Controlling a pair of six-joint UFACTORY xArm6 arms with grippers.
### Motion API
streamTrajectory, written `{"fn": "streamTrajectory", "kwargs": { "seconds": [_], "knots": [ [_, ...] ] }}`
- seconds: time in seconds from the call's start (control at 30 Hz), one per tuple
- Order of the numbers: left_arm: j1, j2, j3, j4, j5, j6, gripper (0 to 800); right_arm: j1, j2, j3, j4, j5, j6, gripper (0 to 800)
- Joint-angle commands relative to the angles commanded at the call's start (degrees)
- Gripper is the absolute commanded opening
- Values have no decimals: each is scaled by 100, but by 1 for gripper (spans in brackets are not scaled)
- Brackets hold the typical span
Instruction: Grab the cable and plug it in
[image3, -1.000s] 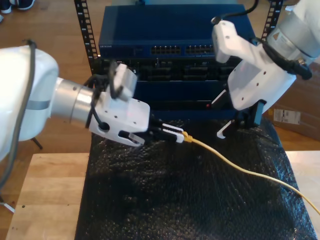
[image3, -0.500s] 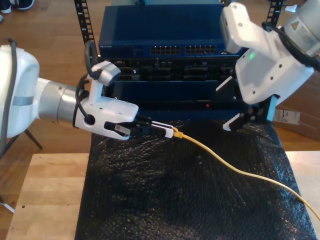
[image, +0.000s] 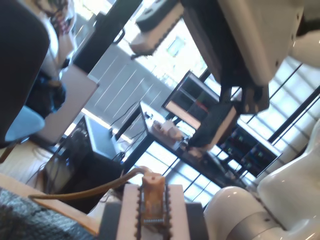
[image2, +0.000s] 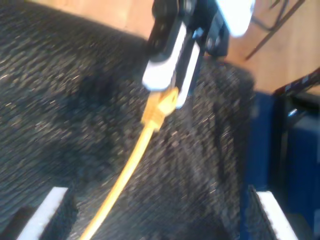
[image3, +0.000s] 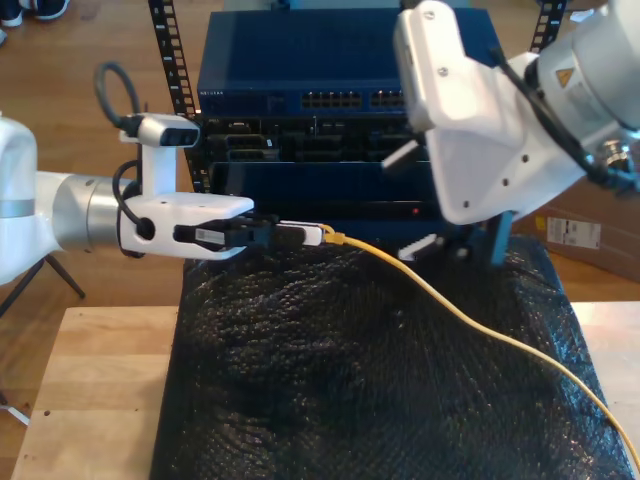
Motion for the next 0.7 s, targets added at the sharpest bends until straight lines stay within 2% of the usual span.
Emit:
{"fn": "streamTrajectory", "kwargs": {
  "seconds": [0.2, 0.37, 0.53, 0.7],
  "knots": [
    [141, 273, 18, -492, 545, -9, 7, 308, -97, 26, 79, -281, -123, 798],
    [255, 413, 35, -677, 826, -26, 7, 387, -264, 132, 501, -475, -501, 798],
    [255, 545, 44, -765, 1169, -352, 6, 387, -334, 237, 1055, -510, -1029, 798],
    [246, 633, 18, -844, 1363, -492, 7, 404, -343, 431, 1371, -826, -1705, 798]
  ]
}}
